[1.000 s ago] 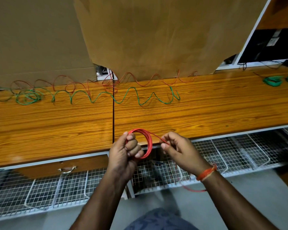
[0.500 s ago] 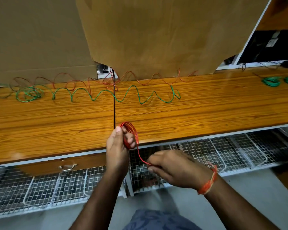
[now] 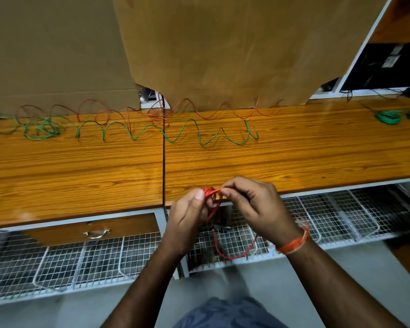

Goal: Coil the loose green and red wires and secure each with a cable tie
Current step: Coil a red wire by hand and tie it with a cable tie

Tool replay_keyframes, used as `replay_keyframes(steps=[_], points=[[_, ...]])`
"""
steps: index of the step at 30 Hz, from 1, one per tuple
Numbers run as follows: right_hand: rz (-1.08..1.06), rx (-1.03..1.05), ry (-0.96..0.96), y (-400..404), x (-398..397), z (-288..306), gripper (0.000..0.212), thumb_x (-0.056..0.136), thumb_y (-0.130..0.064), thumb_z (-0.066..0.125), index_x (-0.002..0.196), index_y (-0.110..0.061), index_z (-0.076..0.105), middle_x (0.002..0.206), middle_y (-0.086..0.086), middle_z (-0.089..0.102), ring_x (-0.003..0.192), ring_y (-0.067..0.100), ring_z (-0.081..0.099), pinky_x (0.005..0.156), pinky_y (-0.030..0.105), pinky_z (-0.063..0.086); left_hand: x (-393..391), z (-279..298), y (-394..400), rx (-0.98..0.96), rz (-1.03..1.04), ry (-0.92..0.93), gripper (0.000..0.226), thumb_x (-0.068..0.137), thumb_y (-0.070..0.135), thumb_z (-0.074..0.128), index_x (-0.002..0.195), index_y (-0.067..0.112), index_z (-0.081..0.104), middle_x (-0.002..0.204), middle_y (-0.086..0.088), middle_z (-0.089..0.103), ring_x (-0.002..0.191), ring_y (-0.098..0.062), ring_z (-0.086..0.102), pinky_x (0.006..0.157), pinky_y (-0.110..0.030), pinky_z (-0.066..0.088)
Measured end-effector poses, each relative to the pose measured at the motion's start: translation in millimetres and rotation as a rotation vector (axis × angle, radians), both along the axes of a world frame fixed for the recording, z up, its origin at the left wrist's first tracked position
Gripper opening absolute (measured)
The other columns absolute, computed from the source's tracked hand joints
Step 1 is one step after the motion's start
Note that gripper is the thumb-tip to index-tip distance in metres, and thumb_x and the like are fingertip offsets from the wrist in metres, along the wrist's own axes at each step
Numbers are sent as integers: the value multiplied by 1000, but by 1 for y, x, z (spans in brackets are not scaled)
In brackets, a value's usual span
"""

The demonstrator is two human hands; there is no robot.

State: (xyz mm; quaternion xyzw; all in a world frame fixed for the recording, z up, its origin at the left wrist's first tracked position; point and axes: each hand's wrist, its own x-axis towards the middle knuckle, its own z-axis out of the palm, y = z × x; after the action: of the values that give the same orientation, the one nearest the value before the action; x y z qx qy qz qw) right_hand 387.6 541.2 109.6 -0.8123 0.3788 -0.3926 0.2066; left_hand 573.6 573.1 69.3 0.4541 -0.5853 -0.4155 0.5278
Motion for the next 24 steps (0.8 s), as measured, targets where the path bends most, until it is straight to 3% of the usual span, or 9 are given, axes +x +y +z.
replay_keyframes(steps=[5,9,12,15,18,24], points=[[-40,65,-54,-4,-5,-4,14,101,-23,62,98,-16,74,88,-14,71,82,3,66,67,23,51,-10,7,4,74,-122,183,35,104,28,41,72,16,48,57,9,45,50,-6,41,53,-18,38],[-95,125,-125,-3,-7,-9,9,101,-21,64,101,-18,73,74,-15,65,67,1,60,59,20,44,-8,4,1,187,-154,428,34,101,35,44,73,16,47,52,6,28,46,-13,18,50,-33,16],[-132,239,-189,-4,-12,-16,6,101,-21,63,106,-24,65,69,0,64,60,4,56,57,25,44,-9,4,0,205,-124,582,33,100,34,43,75,13,44,48,9,25,41,-9,19,46,-27,24],[-142,358,-207,-1,-15,-26,9,102,-19,62,106,-26,57,74,3,69,62,7,60,58,32,47,-9,5,-2,214,-103,741,32,99,35,44,75,14,44,47,11,25,38,-6,20,45,-27,26],[-115,423,-164,5,-14,-35,12,101,-13,60,102,-25,58,80,0,72,69,16,67,64,40,55,-6,3,-4,212,-81,862,33,103,36,43,78,16,46,47,12,27,38,-5,21,46,-26,29],[-2,507,45,21,-5,-51,16,99,-12,63,99,-29,65,80,-8,70,69,12,64,62,32,53,-2,4,-4,196,-14,941,31,104,34,36,82,15,46,46,11,29,37,-3,25,48,-24,36]])
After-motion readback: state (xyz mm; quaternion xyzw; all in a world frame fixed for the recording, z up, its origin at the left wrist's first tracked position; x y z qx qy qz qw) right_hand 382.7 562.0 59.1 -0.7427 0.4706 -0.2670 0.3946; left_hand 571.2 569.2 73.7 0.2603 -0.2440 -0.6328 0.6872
